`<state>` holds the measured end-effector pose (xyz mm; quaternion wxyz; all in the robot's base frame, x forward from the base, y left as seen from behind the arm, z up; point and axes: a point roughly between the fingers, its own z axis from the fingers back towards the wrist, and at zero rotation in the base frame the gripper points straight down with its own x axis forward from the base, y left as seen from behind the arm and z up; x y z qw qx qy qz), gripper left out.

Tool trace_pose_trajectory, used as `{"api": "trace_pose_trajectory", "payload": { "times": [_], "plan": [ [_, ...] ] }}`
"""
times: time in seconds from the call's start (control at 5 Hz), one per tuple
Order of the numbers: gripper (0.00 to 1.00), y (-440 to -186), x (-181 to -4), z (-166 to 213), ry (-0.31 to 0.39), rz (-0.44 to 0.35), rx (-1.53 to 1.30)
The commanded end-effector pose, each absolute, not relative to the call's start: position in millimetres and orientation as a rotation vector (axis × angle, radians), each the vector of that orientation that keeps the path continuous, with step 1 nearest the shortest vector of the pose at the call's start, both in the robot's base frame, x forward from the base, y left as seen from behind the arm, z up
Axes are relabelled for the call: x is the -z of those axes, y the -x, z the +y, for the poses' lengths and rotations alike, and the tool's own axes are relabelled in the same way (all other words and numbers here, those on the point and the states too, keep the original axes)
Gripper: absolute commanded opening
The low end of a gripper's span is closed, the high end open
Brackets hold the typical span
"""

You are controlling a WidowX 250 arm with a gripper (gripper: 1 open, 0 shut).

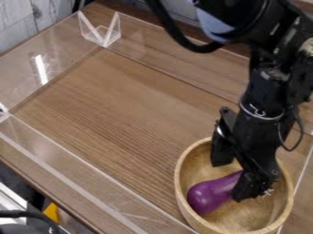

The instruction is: Remove the purple eggplant from inside the brown bowl and put it on the table

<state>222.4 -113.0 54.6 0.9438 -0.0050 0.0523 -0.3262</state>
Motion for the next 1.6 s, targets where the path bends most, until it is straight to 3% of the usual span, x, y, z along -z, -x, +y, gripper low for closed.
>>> {"api": "trace_pose_trajectory", "payload": {
  "times": [0.0, 0.8, 1.4],
  "plan": [
    [1.00, -227.9, -70.5, -111.6, 0.022, 0.043, 0.664],
    [1.00, -233.8, -67.6, -109.6, 0.043, 0.022, 0.650],
    [1.00, -229.1, -55.8, -106.0, 0.041, 0.025, 0.648]
  ]
}}
